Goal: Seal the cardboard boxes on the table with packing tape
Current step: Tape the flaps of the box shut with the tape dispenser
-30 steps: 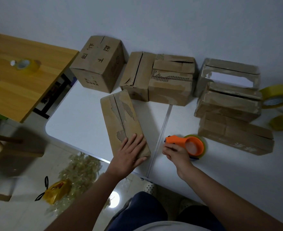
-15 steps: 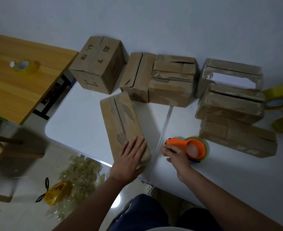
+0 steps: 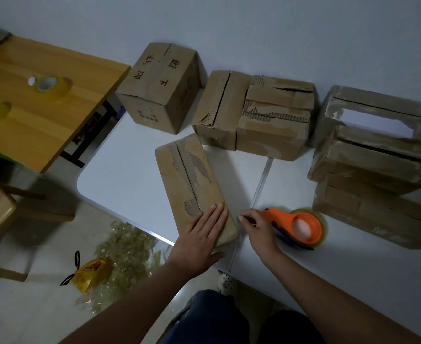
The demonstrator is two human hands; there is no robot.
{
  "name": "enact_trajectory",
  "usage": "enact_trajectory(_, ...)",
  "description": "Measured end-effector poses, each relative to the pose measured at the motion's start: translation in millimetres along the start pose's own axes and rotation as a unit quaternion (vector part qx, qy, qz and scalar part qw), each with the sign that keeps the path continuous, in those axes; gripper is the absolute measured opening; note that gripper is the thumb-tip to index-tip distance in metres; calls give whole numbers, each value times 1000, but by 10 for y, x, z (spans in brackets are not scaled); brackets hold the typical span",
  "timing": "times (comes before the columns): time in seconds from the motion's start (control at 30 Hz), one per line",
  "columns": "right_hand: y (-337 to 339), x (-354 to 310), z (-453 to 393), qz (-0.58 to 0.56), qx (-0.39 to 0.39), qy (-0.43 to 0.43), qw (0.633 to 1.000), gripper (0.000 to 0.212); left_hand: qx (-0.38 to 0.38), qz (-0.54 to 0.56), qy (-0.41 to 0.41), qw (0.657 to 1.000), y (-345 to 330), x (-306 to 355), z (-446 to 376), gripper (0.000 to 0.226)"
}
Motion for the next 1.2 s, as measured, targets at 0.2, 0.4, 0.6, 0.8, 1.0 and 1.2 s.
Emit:
enact_trajectory(0.2, -169, 30, -64, 30, 17, 35, 999, 3, -17, -1, 0, 1000, -8, 4, -17, 104)
enact_trajectory(0.4, -233, 82, -123, 39, 10, 15, 999, 4, -23, 7, 11, 1000, -10, -11, -27, 103)
enact_trajectory(0.6, -241, 123, -194, 209, -120, -6, 971, 38, -28, 13, 8, 1000, 3, -2, -25, 107)
enact_trajectory(0.8, -142, -150, 333, 329, -79, 85, 937, 57, -23, 18, 15, 999, 22, -12, -26, 108)
enact_trajectory(1.0, -325, -225, 140, 456, -190, 91, 865, 72, -23, 12, 17, 1000, 32, -15, -24, 110)
enact_trajectory(1.2, -51, -397, 82, 463, -266, 67, 843, 60, -26, 14, 13, 999, 29, -8, -27, 111)
Point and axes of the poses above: each hand's wrist, its own z-axis away from the middle knuckle, its own y-axis out of the back of the hand, x = y × z, the point moved 9 cm from there along -z, towards the middle knuckle, and after that the axes turned 13 degrees about -x, right-handed, at the moved point
